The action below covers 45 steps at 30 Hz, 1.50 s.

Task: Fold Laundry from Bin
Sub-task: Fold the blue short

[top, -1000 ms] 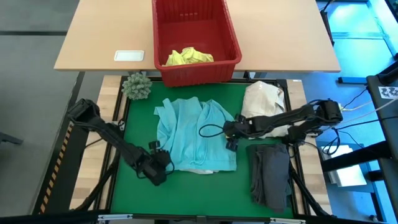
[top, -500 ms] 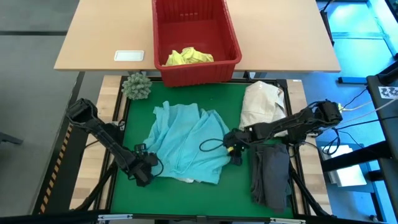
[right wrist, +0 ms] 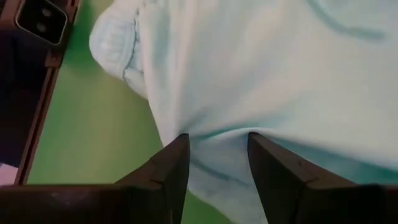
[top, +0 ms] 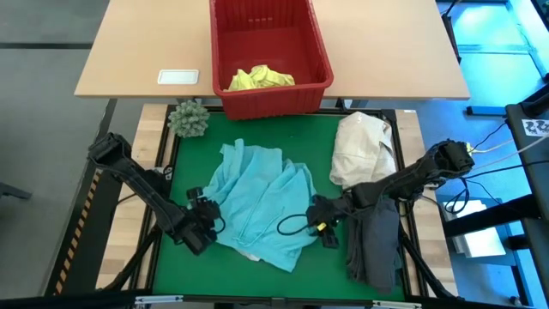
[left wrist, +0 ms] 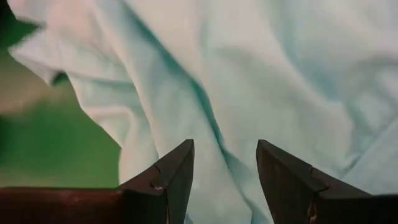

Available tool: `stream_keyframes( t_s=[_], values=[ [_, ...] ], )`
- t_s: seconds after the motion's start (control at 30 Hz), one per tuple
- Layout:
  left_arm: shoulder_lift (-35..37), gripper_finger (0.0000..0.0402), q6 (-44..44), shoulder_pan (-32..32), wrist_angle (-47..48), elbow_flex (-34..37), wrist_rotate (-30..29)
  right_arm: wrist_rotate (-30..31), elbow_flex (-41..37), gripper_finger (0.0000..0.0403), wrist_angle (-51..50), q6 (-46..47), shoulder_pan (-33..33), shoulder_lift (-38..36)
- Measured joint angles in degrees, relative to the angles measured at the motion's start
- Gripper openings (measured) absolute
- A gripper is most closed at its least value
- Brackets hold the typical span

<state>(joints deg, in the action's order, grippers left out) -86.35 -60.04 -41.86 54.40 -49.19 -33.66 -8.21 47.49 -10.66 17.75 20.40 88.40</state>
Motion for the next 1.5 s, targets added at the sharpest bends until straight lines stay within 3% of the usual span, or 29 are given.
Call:
stream_keyframes(
  t_s=[0.2,0.33,0.5,0.87,1.2,1.5],
  values=[
    [0.2,0.0167,3.6,0.0,2.5,-5.8,-2.7,1.6,3.7,0.0161,-1.4,-6.6,-1.1,0.0],
    [0.2,0.0167,6.6,0.0,-0.2,-7.8,-7.5,7.4,6.6,0.0161,-4.7,-11.1,-3.2,0.0],
    [0.2,0.0167,12.8,1.1,-9.2,-7.8,-10.8,15.1,8.5,0.0161,-7.9,-12.5,-7.3,0.0],
    [0.2,0.0167,24.2,4.0,-39.2,-2.1,-11.8,15.8,8.5,0.0161,-13.4,-13.0,-17.7,-0.1],
    [-0.8,0.0167,17.0,3.8,-53.7,6.4,-11.7,15.8,7.9,0.0161,-12.7,-13.6,-20.9,-0.1],
    [-11.8,0.0167,15.4,3.7,-62.9,6.3,-5.7,15.3,4.5,0.0161,-11.8,-12.2,-20.8,2.5]
  ],
)
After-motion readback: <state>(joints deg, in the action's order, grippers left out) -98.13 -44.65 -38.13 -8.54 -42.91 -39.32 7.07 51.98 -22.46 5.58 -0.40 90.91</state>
